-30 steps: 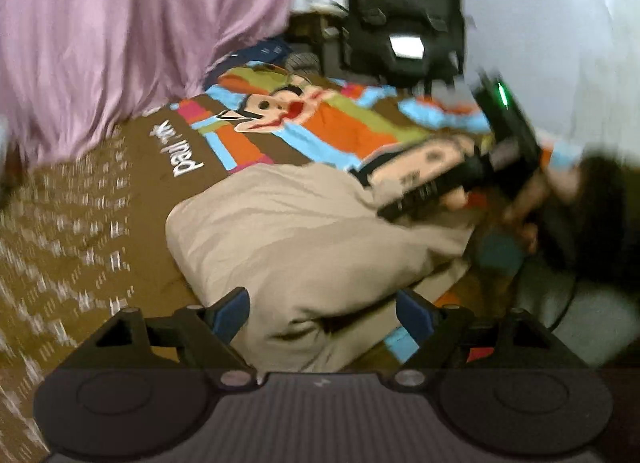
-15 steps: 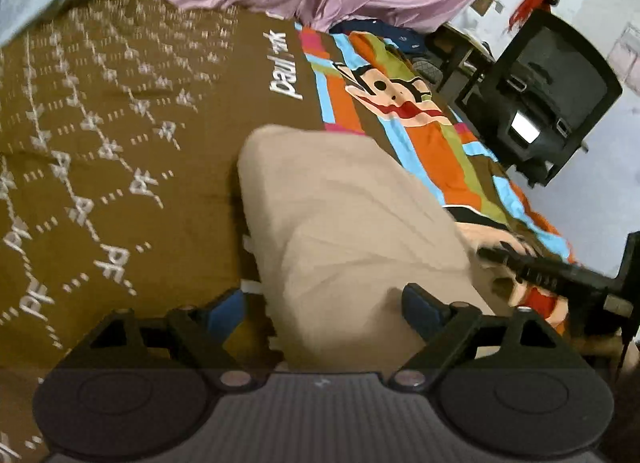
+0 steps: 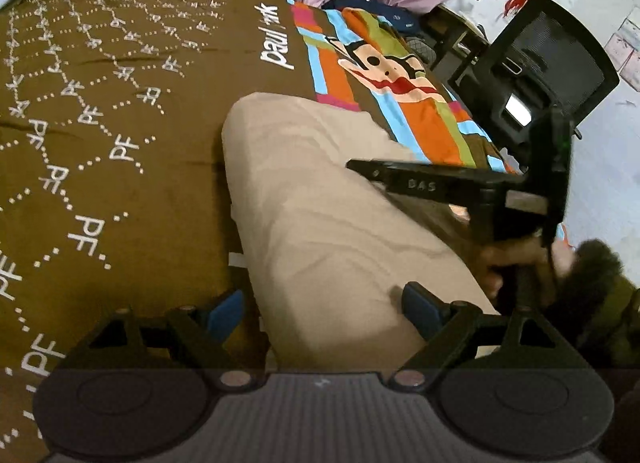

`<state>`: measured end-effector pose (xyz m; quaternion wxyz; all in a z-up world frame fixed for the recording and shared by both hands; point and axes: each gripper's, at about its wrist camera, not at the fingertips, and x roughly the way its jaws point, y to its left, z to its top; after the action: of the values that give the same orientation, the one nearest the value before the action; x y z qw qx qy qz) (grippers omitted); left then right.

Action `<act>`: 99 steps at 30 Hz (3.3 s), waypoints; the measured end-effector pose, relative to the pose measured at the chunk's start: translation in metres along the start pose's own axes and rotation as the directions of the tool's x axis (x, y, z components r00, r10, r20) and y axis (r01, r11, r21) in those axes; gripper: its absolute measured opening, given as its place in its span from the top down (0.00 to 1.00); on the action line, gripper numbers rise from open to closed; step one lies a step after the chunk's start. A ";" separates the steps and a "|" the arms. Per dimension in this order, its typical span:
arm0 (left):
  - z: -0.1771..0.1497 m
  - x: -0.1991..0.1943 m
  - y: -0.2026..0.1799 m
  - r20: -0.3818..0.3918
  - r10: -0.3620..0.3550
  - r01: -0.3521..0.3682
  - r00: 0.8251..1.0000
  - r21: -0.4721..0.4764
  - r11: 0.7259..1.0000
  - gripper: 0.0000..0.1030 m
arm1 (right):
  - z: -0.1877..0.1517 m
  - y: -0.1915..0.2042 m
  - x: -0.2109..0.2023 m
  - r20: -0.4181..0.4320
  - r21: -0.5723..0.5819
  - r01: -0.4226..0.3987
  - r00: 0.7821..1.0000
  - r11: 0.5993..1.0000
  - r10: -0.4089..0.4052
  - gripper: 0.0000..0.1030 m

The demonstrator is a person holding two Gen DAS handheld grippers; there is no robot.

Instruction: Fold large clothes

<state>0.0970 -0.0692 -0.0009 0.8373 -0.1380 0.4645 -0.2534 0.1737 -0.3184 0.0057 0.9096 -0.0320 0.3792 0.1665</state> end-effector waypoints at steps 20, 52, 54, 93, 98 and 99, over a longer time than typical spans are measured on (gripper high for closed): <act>-0.006 0.002 -0.001 -0.014 0.017 -0.017 1.000 0.003 1.000 0.12 | -0.037 -0.015 -0.085 0.043 0.224 0.055 0.997 0.973 -0.067 0.56; 0.024 0.026 0.041 -0.087 -0.217 0.210 0.972 -0.079 0.975 0.01 | -0.118 -0.085 -0.124 0.020 0.625 -0.019 1.000 0.780 0.008 0.06; 0.025 0.031 0.042 -0.095 -0.235 0.226 0.967 -0.092 0.970 0.00 | -0.117 -0.082 -0.115 0.013 0.630 -0.022 1.000 0.776 0.018 0.03; 0.053 0.067 0.043 -0.165 -0.199 0.187 0.966 -0.085 0.979 0.21 | -0.112 -0.062 -0.094 0.057 0.540 0.026 0.996 0.842 -0.067 0.52; 0.061 0.045 0.005 -0.122 -0.096 0.105 0.988 0.072 0.992 0.38 | -0.113 -0.065 -0.105 0.112 0.560 -0.042 0.993 0.828 -0.025 0.74; 0.064 0.040 -0.001 -0.111 -0.090 0.101 0.990 0.097 0.990 0.42 | -0.112 -0.067 -0.108 0.126 0.570 -0.065 0.992 0.819 -0.010 0.75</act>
<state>0.1684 -0.0926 0.0055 0.8042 -0.1035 0.4876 -0.3238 0.0484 -0.4322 -0.0030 0.8964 0.2584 0.3551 0.0598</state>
